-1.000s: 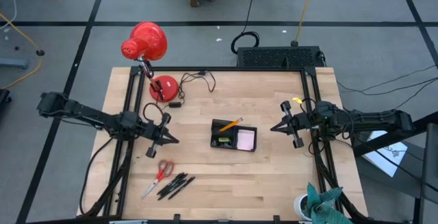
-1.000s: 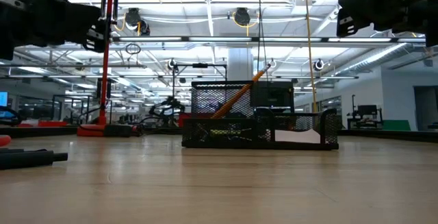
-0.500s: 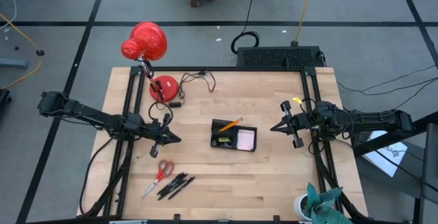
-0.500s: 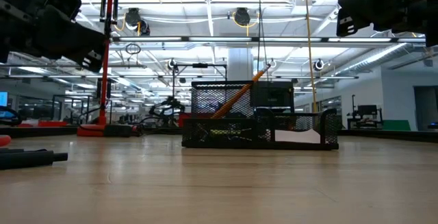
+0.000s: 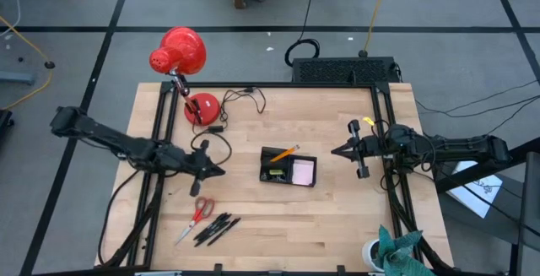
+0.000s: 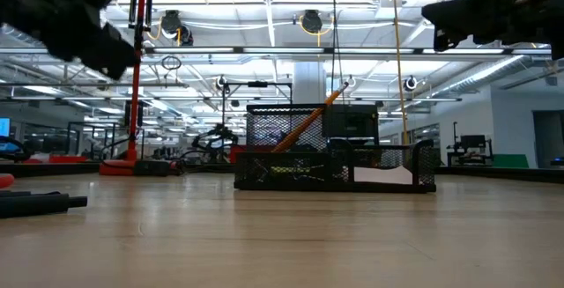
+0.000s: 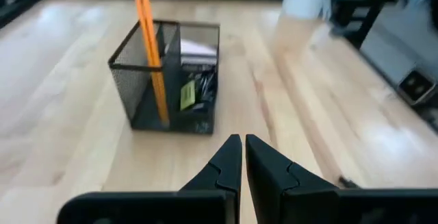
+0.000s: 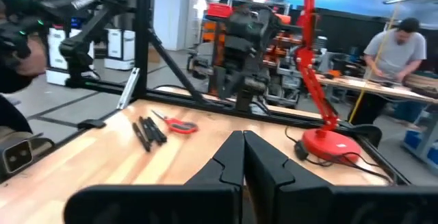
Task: Pick and place office supplies into organizer
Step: Put the red scissors into the black desk organizer
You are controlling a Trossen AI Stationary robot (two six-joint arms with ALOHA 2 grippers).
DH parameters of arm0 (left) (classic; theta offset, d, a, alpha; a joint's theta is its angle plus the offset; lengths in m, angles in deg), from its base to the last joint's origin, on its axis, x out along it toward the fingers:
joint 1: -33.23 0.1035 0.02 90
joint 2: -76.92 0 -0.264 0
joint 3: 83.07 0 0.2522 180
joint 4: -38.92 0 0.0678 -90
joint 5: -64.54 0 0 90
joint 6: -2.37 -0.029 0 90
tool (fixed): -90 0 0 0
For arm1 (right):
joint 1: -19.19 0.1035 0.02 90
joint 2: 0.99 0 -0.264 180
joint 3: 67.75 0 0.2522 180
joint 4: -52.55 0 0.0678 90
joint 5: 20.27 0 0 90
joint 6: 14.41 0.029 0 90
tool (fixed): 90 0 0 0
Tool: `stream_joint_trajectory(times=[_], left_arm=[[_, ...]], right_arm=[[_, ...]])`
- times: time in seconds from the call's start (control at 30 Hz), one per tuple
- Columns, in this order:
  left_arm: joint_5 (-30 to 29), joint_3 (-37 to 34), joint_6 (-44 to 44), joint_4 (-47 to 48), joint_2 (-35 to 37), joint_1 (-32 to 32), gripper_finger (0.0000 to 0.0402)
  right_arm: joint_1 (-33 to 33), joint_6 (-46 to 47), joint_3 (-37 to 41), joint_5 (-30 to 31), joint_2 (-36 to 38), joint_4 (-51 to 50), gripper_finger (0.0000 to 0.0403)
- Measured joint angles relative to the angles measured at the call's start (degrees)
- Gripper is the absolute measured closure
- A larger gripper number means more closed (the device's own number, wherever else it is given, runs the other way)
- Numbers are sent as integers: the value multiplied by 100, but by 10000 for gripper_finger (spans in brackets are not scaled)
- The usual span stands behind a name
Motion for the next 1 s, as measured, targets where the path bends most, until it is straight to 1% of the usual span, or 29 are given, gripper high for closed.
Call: stream_joint_trajectory(times=[0.1, 0.17, 0.27, 0.37, 0.47, 0.57, 0.67, 0.8, 0.9, 1.0], left_arm=[[-460, 791, 403, 1539, 2, -343, 376], [-540, 1209, 724, 2381, 2, -508, 376], [-293, 1589, 919, 3195, -65, -716, 376], [-109, 1644, 1176, 3682, -223, -928, 375], [166, 1610, 1772, 3838, -522, -1063, 367], [311, 1597, 2305, 3815, -939, -1181, 338], [368, 1597, 2352, 3626, -1374, -1274, 294], [537, 1597, 2208, 3483, -1980, -1357, 240], [728, 1593, 2113, 3432, -2389, -1406, 217], [795, 1592, 2172, 3274, -2633, -1412, 207]], right_arm=[[9, 3, 0, -28, 0, 24, 403], [38, 98, 0, -29, 0, 35, 403], [67, 264, 0, -35, 0, 29, 403], [113, 320, 0, -40, 0, -28, 403], [197, 330, 0, -45, -18, -59, 403], [289, 366, 0, -47, -26, -59, 403], [367, 366, 0, -45, -35, -40, 403], [404, 359, 0, -42, -42, 35, 403], [404, 359, 0, -40, -45, 65, 403], [404, 356, 0, -39, -48, 89, 403]])
